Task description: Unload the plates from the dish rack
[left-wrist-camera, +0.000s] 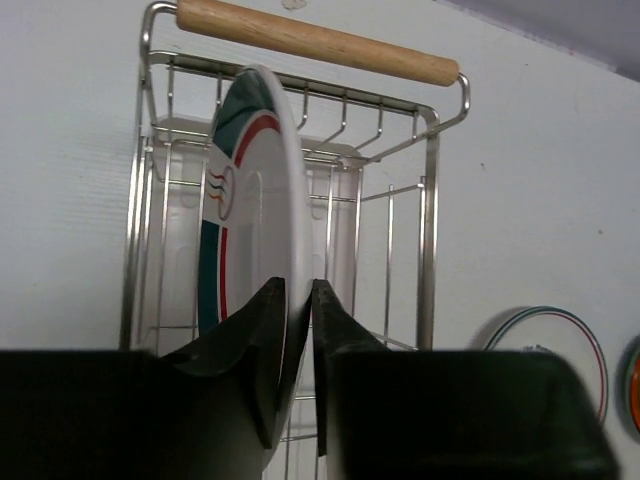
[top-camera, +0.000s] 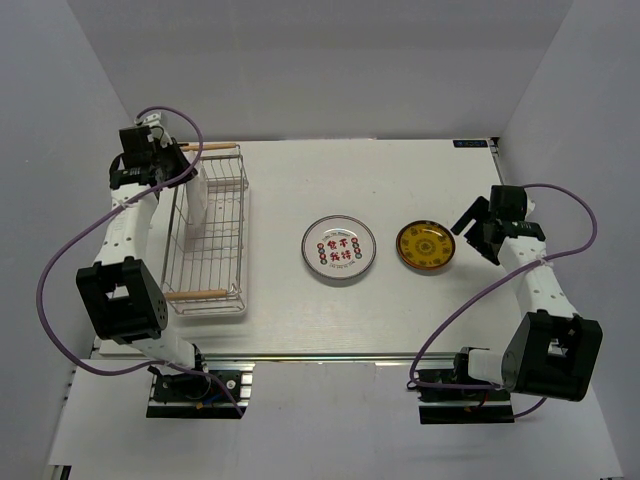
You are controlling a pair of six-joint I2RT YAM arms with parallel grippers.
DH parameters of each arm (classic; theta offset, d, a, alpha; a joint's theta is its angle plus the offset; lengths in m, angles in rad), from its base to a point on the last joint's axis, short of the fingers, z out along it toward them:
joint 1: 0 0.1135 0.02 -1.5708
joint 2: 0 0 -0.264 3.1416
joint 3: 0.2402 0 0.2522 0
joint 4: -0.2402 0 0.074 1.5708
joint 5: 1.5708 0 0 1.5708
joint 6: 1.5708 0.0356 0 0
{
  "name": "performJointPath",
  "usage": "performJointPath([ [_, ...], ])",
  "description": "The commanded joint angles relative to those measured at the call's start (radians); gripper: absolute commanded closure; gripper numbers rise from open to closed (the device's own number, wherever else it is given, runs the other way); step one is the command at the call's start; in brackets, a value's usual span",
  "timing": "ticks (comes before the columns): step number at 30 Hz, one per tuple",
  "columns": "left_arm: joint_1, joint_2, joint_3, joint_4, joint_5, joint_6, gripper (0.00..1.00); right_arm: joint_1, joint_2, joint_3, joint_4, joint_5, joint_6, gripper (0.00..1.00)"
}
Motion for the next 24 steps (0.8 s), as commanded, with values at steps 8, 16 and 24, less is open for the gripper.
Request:
performJointPath([
  [8, 0.016, -0.095, 0.041, -0.012, 0.054, -0.008, 1.00, -0.003, -0.051, 0.014, -0.016, 0.014, -0.011, 0.11],
  [16, 0.025, -0.183, 0.095, -0.012, 0.075, 0.004, 1.00, -0.004, -0.081, 0.022, -0.033, 0.008, -0.014, 0.11],
  [24, -0.006, -0.327, 0.113, 0.012, 0.201, 0.001, 1.00, -0.003, -0.090, 0.063, -0.055, -0.093, -0.064, 0.11],
])
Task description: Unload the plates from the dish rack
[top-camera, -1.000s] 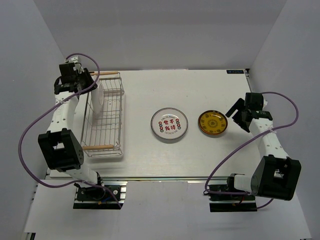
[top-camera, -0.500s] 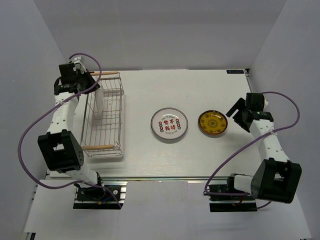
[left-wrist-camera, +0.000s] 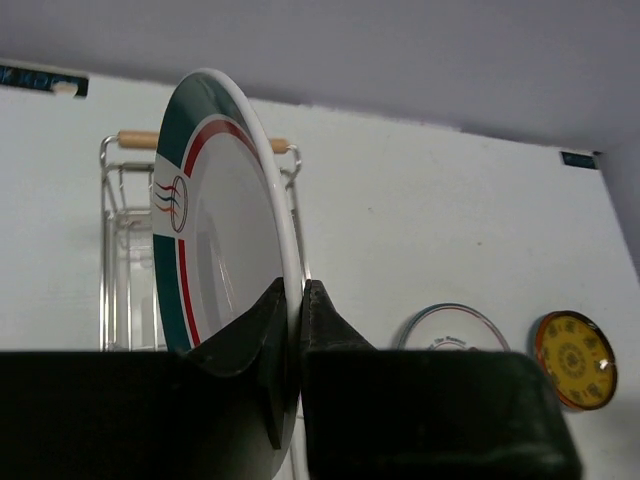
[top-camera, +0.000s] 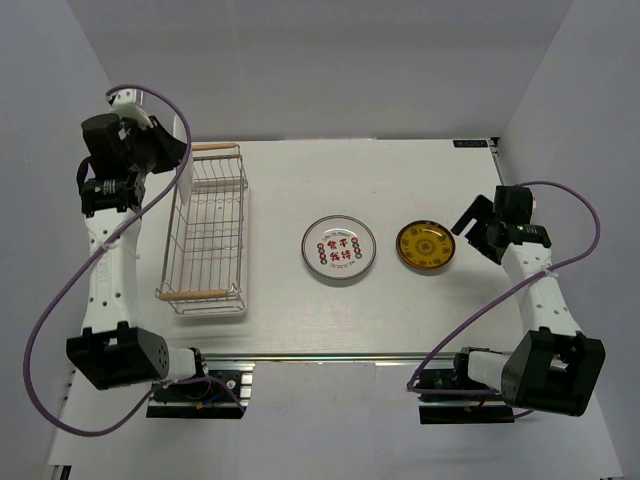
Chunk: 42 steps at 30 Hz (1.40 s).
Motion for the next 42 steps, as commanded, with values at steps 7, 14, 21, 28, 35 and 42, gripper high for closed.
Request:
performJointPath([
  [7, -0.022, -0.056, 0.153, 0.083, 0.239, -0.021, 1.00, -0.006, 0.093, 0.119, -0.013, -0.332, -0.142, 0.11],
  [14, -0.159, 0.037, 0.204, 0.122, 0.259, -0.001, 1.00, -0.004, 0.171, 0.210, 0.008, -0.538, -0.124, 0.11],
  [21, -0.457, 0.196, 0.232, 0.091, 0.057, 0.091, 1.00, -0.007, 0.194, 0.252, 0.067, -0.630, -0.072, 0.11],
  [28, -0.717, 0.315, 0.272, 0.047, -0.232, 0.230, 1.00, -0.015, 0.321, 0.363, 0.010, -0.764, -0.064, 0.11],
  [35, -0.918, 0.423, 0.350, -0.028, -0.576, 0.362, 1.00, -0.009, 0.338, 0.354, 0.050, -0.752, 0.005, 0.11],
  [42, -1.077, 0.463, 0.325, 0.001, -0.706, 0.412, 1.00, 0.017, 0.303, 0.309, 0.181, -0.782, 0.077, 0.11],
])
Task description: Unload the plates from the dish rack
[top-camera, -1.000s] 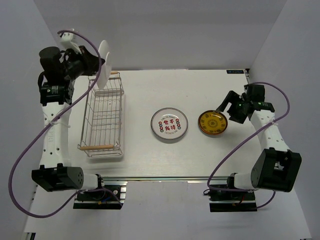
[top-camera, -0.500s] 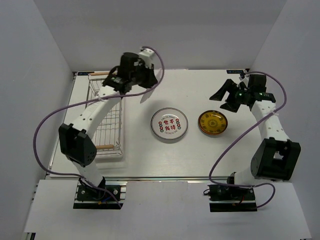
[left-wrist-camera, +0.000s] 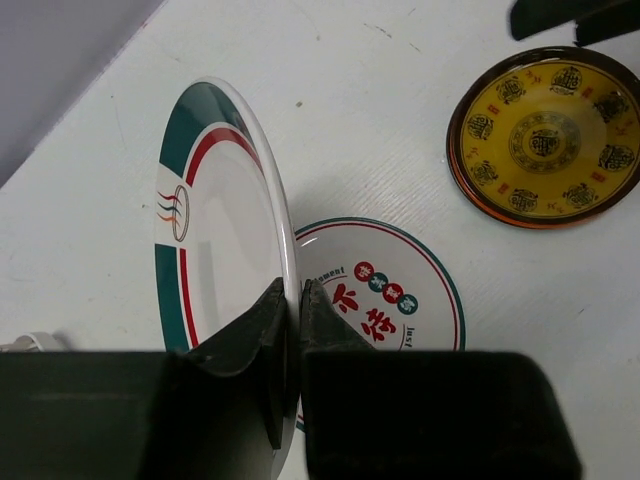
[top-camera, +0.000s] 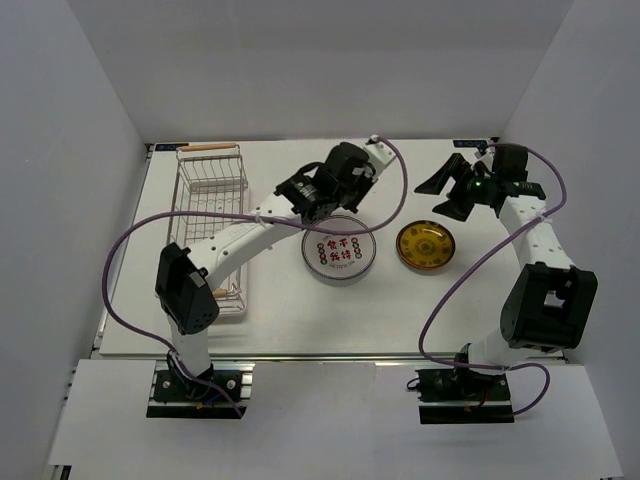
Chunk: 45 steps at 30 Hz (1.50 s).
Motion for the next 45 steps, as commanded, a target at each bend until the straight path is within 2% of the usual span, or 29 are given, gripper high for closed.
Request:
performJointPath([
  [1, -0.065, 0.011, 0.024, 0.039, -0.157, 0.058, 1.00, 0.017, -0.040, -0.009, 0.119, -0.067, 0.055, 0.11],
  [5, -0.149, 0.038, 0.014, 0.051, -0.249, 0.071, 1.00, 0.031, -0.008, 0.008, 0.136, -0.142, 0.061, 0.11],
  [13, -0.269, 0.042, -0.038, 0.117, -0.305, 0.118, 1.00, 0.056, 0.000, -0.015, 0.170, -0.210, 0.087, 0.12],
  [22, -0.330, 0.064, -0.052, 0.195, -0.424, 0.184, 1.00, 0.092, 0.023, -0.086, 0.119, -0.252, 0.041, 0.19],
  [25, -0.339, 0.062, -0.065, 0.218, -0.420, 0.209, 1.00, 0.123, 0.032, -0.106, 0.131, -0.282, 0.043, 0.29],
  [26, -0.339, 0.064, -0.062, 0.217, -0.415, 0.209, 1.00, 0.128, 0.037, -0.109, 0.134, -0.291, 0.046, 0.40],
  [28, -0.339, 0.068, -0.057, 0.220, -0.418, 0.209, 1.00, 0.135, 0.043, -0.110, 0.140, -0.308, 0.051, 0.54],
  [29, -0.339, 0.070, -0.057, 0.220, -0.421, 0.210, 1.00, 0.134, 0.043, -0.110, 0.142, -0.308, 0.052, 0.68],
  [31, -0.339, 0.084, -0.052, 0.221, -0.438, 0.219, 1.00, 0.138, 0.034, -0.115, 0.160, -0.310, 0.067, 0.84],
  [32, -0.339, 0.088, -0.048, 0.215, -0.438, 0.222, 1.00, 0.140, 0.032, -0.115, 0.160, -0.305, 0.072, 0.95],
  [33, -0.339, 0.094, -0.040, 0.209, -0.444, 0.219, 1.00, 0.139, 0.028, -0.115, 0.165, -0.304, 0.075, 1.00],
  [35, -0.339, 0.107, -0.022, 0.178, -0.446, 0.207, 0.99, 0.137, 0.027, -0.114, 0.162, -0.284, 0.081, 1.00],
  [36, -0.339, 0.111, -0.003, 0.164, -0.444, 0.192, 0.88, 0.142, 0.023, -0.112, 0.163, -0.278, 0.081, 1.00],
  [37, -0.339, 0.108, 0.004, 0.155, -0.437, 0.181, 0.65, 0.137, 0.021, -0.110, 0.162, -0.270, 0.078, 1.00],
  [38, -0.339, 0.102, 0.012, 0.134, -0.406, 0.170, 0.48, 0.135, 0.020, -0.109, 0.160, -0.259, 0.078, 1.00],
  [40, -0.339, 0.062, 0.011, 0.118, -0.353, 0.132, 0.23, 0.134, 0.015, -0.107, 0.162, -0.242, 0.077, 1.00],
  [43, -0.316, -0.026, -0.008, 0.088, -0.219, 0.034, 0.03, 0.128, 0.008, -0.097, 0.165, -0.209, 0.069, 1.00],
  [45, -0.295, -0.092, -0.051, 0.101, -0.175, -0.018, 0.02, 0.128, 0.008, -0.088, 0.168, -0.180, 0.057, 1.00],
])
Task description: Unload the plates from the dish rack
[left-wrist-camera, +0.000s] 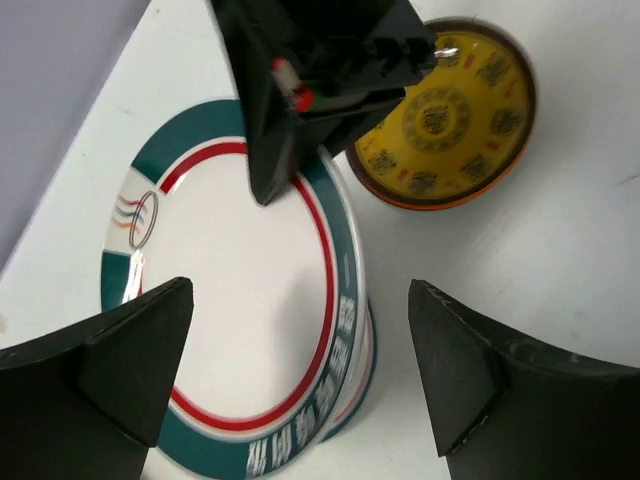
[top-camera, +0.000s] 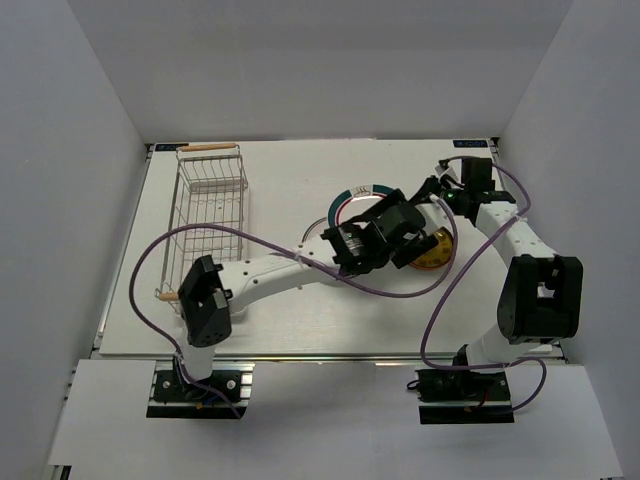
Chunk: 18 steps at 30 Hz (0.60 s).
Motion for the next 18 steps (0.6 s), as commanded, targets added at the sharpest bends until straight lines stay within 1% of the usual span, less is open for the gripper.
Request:
performJointPath([
  [1, 0.021, -0.211, -0.068, 0.013, 0.129, -0.128, 0.02, -0.003, -0.031, 0.029, 0.050, 0.015, -0.024, 1.00],
  [2, 0.035, -0.296, -0.108, 0.038, 0.166, -0.140, 0.02, -0.003, -0.037, 0.026, 0.069, 0.027, -0.046, 1.00],
  [3, 0.059, -0.340, -0.148, 0.057, 0.207, -0.165, 0.02, 0.003, -0.038, 0.017, 0.078, 0.047, -0.058, 1.00],
  [4, 0.073, -0.380, -0.221, 0.084, 0.203, -0.180, 0.02, 0.004, -0.041, 0.011, 0.087, 0.055, -0.067, 1.00],
  [5, 0.090, -0.441, -0.249, 0.086, 0.199, -0.196, 0.02, 0.004, -0.047, 0.001, 0.113, 0.061, -0.086, 1.00],
  [6, 0.137, -0.464, -0.275, 0.088, 0.156, -0.266, 0.02, 0.012, -0.052, -0.009, 0.127, 0.064, -0.093, 1.00],
  [7, 0.167, -0.481, -0.309, 0.065, 0.145, -0.304, 0.02, 0.013, -0.057, -0.029, 0.135, 0.066, -0.097, 1.00],
  [9, 0.231, -0.526, -0.344, 0.042, 0.140, -0.422, 0.02, 0.024, -0.063, -0.048, 0.149, 0.099, -0.120, 1.00],
  [10, 0.295, -0.536, -0.370, 0.007, 0.145, -0.458, 0.02, 0.035, -0.072, -0.071, 0.155, 0.115, -0.127, 1.00],
  [11, 0.329, -0.549, -0.384, -0.007, 0.143, -0.536, 0.02, 0.049, -0.077, -0.081, 0.164, 0.133, -0.135, 1.00],
  [12, 0.387, -0.585, -0.404, -0.013, 0.139, -0.568, 0.02, 0.061, -0.081, -0.091, 0.178, 0.162, -0.147, 1.00],
  [13, 0.414, -0.607, -0.424, -0.020, 0.152, -0.590, 0.02, 0.073, -0.086, -0.101, 0.187, 0.175, -0.152, 1.00],
  [14, 0.440, -0.634, -0.464, -0.026, 0.145, -0.658, 0.02, 0.081, -0.089, -0.120, 0.192, 0.199, -0.152, 1.00],
  [16, 0.513, -0.722, -0.504, -0.032, 0.140, -0.702, 0.02, 0.113, -0.087, -0.138, 0.219, 0.222, -0.149, 1.00],
  [17, 0.532, -0.751, -0.524, -0.038, 0.130, -0.757, 0.02, 0.121, -0.086, -0.163, 0.237, 0.239, -0.144, 1.00],
  [18, 0.553, -0.779, -0.569, -0.030, 0.142, -0.760, 0.02, 0.127, -0.084, -0.170, 0.257, 0.245, -0.140, 1.00],
])
